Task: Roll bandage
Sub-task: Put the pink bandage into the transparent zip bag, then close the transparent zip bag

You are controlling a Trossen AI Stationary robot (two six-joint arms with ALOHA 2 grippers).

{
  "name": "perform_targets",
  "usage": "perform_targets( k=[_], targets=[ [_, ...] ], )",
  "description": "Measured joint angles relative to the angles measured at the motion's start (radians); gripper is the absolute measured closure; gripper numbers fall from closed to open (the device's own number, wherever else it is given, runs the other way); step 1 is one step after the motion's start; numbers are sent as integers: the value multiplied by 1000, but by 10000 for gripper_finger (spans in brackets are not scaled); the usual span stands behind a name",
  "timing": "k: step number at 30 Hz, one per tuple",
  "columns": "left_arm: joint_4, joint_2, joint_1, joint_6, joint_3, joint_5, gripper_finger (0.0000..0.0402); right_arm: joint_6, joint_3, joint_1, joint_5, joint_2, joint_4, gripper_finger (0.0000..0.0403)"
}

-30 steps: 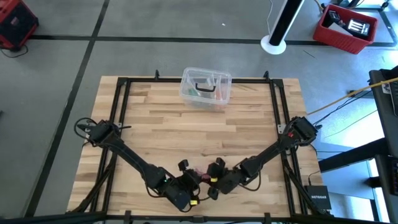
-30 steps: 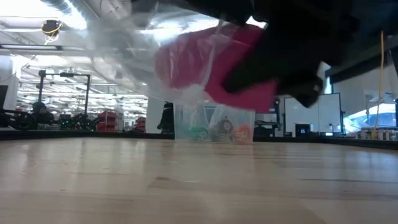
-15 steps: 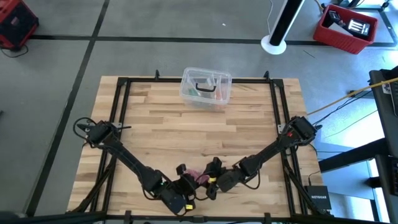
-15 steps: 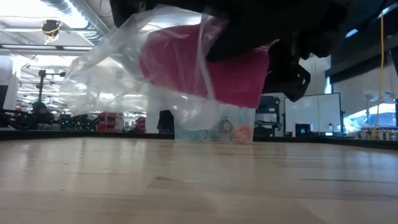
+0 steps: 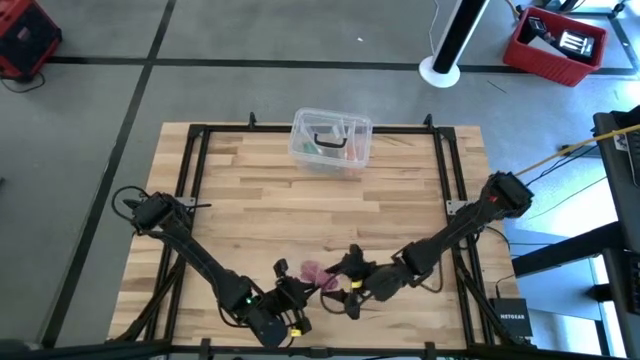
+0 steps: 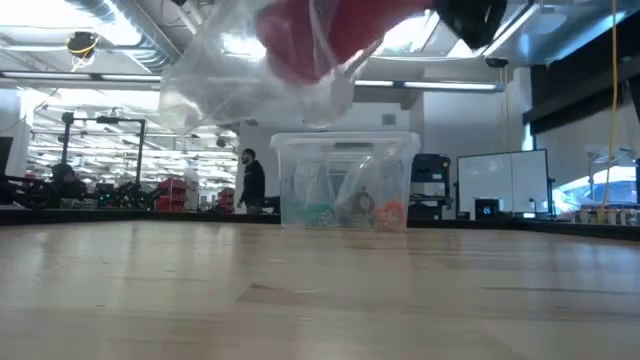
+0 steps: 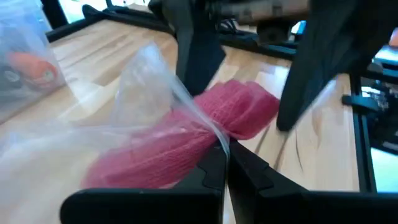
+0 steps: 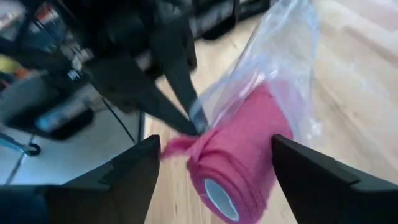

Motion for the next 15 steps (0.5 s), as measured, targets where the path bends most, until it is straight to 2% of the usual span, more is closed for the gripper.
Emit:
perform_targets(
  k=[5, 8, 12, 15],
  targets=[
    [26, 0, -4, -16, 0, -88, 400, -28, 0, 2, 30, -83, -24, 102],
    [123, -1, -11, 30, -1, -158, 400, -66, 1, 2, 27, -170, -46, 102],
    [269, -38, -12, 185, -1, -156, 400, -115, 2, 2, 8, -284, -133, 102],
    [235, -98, -4, 176, 0, -145, 400, -185, 2, 15, 13, -377, -224, 102]
  ],
)
